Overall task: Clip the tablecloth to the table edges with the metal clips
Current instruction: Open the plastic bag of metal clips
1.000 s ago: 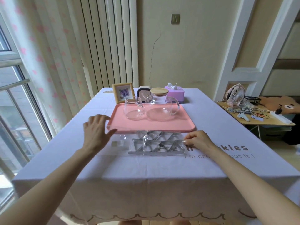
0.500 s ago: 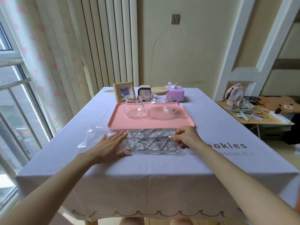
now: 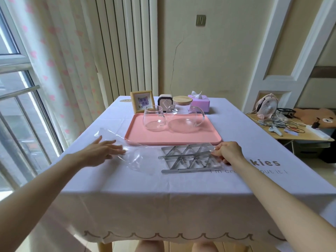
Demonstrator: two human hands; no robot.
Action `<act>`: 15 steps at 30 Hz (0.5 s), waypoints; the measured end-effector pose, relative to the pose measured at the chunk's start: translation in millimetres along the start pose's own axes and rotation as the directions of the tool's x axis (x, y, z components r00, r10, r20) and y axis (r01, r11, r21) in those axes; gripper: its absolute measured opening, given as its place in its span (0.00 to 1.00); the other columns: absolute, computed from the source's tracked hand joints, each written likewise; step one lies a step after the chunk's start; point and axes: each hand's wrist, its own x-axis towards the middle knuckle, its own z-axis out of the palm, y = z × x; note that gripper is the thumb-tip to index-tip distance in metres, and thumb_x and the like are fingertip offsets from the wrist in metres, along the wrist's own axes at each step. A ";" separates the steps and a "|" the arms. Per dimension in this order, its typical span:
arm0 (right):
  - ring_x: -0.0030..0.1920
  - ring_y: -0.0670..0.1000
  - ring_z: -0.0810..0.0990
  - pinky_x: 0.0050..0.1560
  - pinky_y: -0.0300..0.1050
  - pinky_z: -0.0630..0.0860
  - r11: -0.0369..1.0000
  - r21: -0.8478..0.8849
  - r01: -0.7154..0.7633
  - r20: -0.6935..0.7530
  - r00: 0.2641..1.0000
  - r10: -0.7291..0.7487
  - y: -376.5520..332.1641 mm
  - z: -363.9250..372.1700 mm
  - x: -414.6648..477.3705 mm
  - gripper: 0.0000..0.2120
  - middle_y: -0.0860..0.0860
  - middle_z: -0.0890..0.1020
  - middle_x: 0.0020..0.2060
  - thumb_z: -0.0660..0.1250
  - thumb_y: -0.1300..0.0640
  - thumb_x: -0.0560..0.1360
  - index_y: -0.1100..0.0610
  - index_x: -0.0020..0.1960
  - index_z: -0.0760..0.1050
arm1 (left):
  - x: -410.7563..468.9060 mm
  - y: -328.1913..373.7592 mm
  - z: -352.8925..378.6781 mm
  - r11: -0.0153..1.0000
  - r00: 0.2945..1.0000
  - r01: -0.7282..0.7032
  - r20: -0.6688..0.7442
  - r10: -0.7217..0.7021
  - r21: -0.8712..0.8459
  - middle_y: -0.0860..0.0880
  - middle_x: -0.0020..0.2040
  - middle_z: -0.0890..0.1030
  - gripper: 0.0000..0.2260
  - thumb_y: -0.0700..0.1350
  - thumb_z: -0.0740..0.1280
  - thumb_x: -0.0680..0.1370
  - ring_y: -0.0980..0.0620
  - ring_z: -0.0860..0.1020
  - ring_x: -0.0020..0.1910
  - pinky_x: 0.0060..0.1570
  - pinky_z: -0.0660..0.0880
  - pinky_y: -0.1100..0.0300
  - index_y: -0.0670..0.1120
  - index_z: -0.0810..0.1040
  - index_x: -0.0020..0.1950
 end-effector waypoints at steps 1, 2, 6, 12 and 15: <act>0.21 0.50 0.66 0.25 0.37 0.64 1.000 0.011 -0.005 0.000 1.000 0.005 0.3 -0.6 0.1 0.06 0.51 0.75 0.21 0.74 0.65 0.67 0.60 0.36 0.78 | -0.3 -4.9 -2.7 0.995 0.999 0.047 -0.008 -0.047 0.085 0.59 0.76 0.55 0.26 0.38 0.56 0.80 0.55 0.49 0.76 0.73 0.41 0.45 0.62 0.57 0.73; 0.21 0.51 0.66 0.26 0.37 0.64 1.000 0.017 -0.012 -0.002 1.000 0.012 0.3 -0.8 0.9 0.06 0.50 0.75 0.20 0.74 0.65 0.67 0.60 0.36 0.78 | -0.9 -7.1 -6.1 0.983 0.994 0.112 -0.032 -0.109 0.142 0.58 0.76 0.55 0.29 0.35 0.55 0.78 0.54 0.49 0.76 0.73 0.42 0.45 0.62 0.59 0.72; 0.23 0.52 0.69 0.30 0.41 0.68 1.000 0.002 -0.006 -0.039 0.999 0.006 -0.9 5.3 4.6 0.09 0.53 0.76 0.25 0.73 0.64 0.68 0.56 0.32 0.76 | 0.0 15.8 -14.0 0.969 0.919 0.246 -0.323 -0.226 0.020 0.49 0.72 0.68 0.26 0.33 0.55 0.71 0.48 0.62 0.72 0.70 0.56 0.48 0.52 0.75 0.64; 0.24 0.53 0.70 0.31 0.42 0.69 0.999 0.032 -0.014 -0.059 0.998 0.016 -0.5 12.0 7.1 0.08 0.56 0.78 0.27 0.71 0.65 0.69 0.58 0.32 0.77 | 11.0 96.0 -13.9 0.920 0.921 0.165 -0.278 -0.273 -0.356 0.44 0.62 0.77 0.30 0.66 0.48 0.74 0.43 0.75 0.60 0.62 0.63 0.49 0.50 0.68 0.67; 0.22 0.51 0.69 0.27 0.38 0.67 0.999 0.036 -0.029 -0.044 0.999 0.031 -0.9 7.3 4.4 0.06 0.55 0.76 0.25 0.71 0.65 0.69 0.59 0.34 0.77 | 18.2 95.6 -1.5 0.963 0.959 0.207 -0.159 -0.235 -0.173 0.45 0.64 0.75 0.22 0.57 0.58 0.78 0.43 0.75 0.60 0.58 0.68 0.50 0.49 0.63 0.69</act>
